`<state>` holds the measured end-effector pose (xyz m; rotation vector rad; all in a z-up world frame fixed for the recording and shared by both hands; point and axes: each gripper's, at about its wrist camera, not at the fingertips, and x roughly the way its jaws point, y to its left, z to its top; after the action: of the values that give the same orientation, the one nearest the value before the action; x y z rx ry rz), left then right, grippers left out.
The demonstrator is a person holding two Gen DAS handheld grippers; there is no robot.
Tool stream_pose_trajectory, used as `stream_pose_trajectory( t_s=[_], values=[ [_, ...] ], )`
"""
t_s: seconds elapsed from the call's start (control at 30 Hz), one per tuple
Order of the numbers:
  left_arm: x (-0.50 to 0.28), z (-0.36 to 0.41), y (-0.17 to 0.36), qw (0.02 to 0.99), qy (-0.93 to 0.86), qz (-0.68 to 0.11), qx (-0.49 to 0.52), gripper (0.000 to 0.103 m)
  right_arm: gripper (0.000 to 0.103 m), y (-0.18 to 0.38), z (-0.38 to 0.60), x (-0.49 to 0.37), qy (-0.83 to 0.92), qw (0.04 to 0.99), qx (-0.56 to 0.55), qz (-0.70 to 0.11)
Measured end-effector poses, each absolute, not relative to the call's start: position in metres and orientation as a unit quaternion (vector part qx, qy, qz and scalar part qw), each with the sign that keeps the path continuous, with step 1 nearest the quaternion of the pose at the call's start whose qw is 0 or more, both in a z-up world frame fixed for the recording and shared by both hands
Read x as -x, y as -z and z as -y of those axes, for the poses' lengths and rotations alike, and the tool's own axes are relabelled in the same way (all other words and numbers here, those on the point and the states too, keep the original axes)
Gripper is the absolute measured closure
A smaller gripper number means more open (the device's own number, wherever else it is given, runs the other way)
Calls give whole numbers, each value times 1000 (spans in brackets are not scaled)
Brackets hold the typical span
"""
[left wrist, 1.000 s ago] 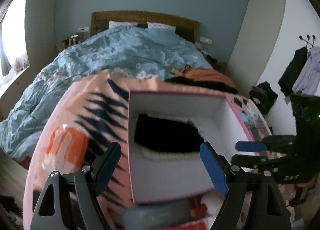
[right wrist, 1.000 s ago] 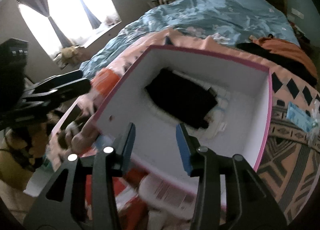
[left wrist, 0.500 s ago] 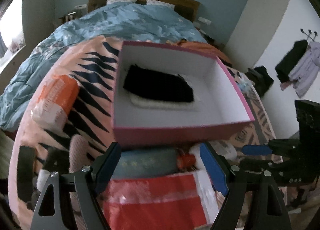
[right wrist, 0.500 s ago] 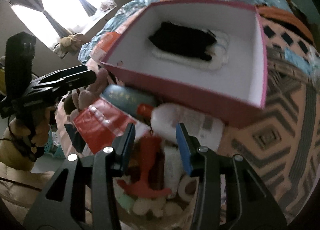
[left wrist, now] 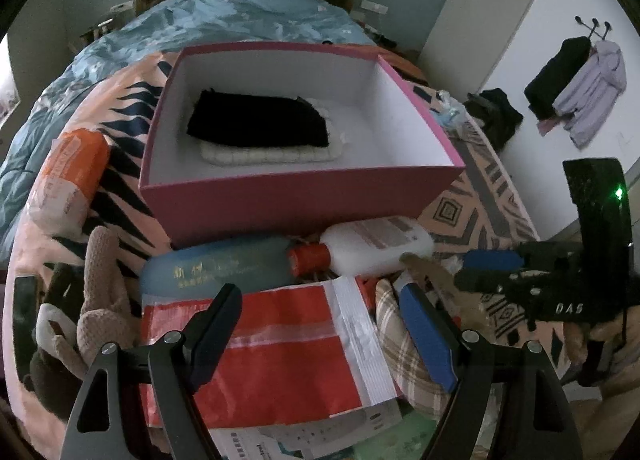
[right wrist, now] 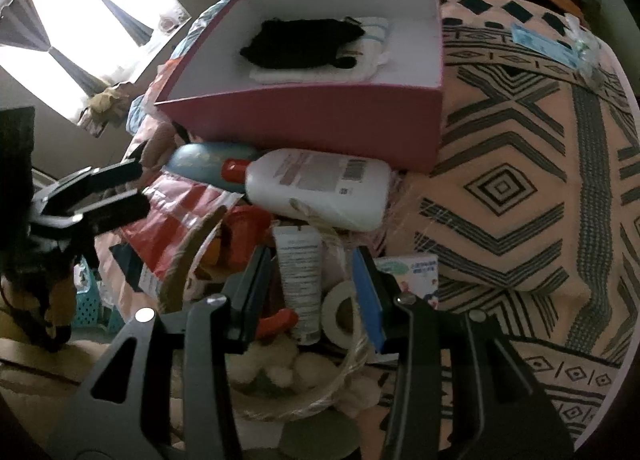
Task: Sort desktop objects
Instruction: 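Withdraw the left gripper and move it to the blue glasses case, then grasp the blue glasses case with the left gripper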
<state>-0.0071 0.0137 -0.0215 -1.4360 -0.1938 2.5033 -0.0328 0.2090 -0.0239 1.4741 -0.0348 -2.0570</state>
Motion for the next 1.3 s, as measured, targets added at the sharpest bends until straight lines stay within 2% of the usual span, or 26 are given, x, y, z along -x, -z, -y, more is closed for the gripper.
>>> stream_pose_trajectory(
  t_s=[0.17, 0.5, 0.73, 1.07, 1.3],
  values=[
    [17, 10, 29, 86, -861, 71, 496, 20, 58, 16, -196, 37, 779, 320, -539, 13],
    [38, 49, 53, 35, -856, 81, 510, 20, 58, 17, -93, 61, 750, 402, -523, -47],
    [43, 70, 71, 29, -843, 105, 527, 20, 58, 46, -49, 84, 724, 404, -552, -88],
    [48, 85, 89, 43, -824, 130, 551, 20, 59, 67, -58, 80, 689, 394, -592, -140],
    [51, 88, 91, 65, -812, 130, 565, 20, 58, 66, -64, 85, 702, 382, -595, -79]
  ],
)
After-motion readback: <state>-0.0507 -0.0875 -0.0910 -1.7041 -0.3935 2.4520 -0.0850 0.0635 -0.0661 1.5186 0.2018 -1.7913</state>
